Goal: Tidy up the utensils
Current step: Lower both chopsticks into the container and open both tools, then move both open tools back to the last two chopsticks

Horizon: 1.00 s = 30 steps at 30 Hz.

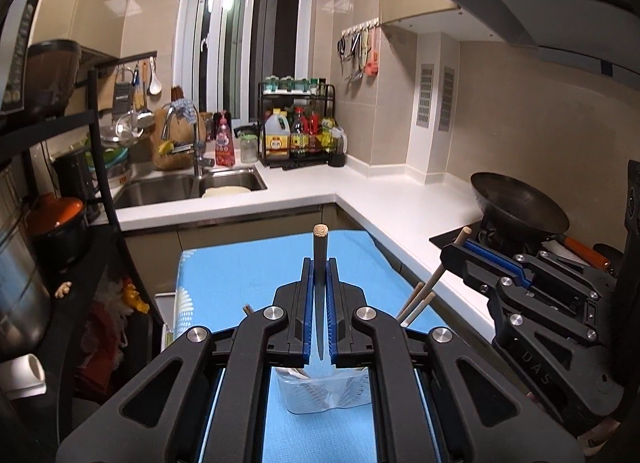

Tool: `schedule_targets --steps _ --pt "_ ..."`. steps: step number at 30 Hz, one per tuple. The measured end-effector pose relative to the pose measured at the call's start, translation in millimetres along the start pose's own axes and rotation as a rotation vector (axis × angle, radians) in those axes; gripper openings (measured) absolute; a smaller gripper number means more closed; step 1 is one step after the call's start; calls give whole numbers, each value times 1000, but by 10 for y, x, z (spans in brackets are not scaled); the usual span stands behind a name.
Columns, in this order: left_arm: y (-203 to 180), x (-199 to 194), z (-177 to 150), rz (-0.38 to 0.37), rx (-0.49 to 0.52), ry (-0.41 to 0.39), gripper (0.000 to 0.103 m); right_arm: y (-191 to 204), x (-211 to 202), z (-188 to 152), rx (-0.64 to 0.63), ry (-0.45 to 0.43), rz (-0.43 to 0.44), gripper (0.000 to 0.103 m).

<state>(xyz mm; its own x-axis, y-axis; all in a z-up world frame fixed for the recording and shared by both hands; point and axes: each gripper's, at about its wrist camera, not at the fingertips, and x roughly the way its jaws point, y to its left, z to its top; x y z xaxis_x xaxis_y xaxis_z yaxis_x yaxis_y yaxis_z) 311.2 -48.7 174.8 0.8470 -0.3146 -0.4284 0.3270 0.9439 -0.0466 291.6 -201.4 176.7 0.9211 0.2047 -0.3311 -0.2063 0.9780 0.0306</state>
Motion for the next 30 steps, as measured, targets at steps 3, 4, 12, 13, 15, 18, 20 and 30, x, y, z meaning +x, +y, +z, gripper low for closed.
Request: schedule_targets --steps 3,4,12,13,15,18,20,30 --pt "49 178 -93 10 -7 30 6 -46 149 -100 11 29 -1 7" --pt "69 233 -126 15 -9 41 6 -58 184 -127 13 36 -1 7" --pt "237 461 -311 130 -59 71 86 -116 405 -467 42 101 3 65" --pt "283 419 -350 167 -94 42 88 -110 395 -516 40 99 -3 66" --pt "351 380 -423 172 -127 35 88 -104 370 -613 33 98 -9 72" --pt "338 402 -538 200 -109 84 88 -111 309 -708 50 89 -28 80" --pt "310 377 -644 217 -87 101 89 -123 271 -746 67 91 -29 82" --pt "169 67 -1087 213 -80 184 90 -58 -176 -1063 135 125 -18 88"
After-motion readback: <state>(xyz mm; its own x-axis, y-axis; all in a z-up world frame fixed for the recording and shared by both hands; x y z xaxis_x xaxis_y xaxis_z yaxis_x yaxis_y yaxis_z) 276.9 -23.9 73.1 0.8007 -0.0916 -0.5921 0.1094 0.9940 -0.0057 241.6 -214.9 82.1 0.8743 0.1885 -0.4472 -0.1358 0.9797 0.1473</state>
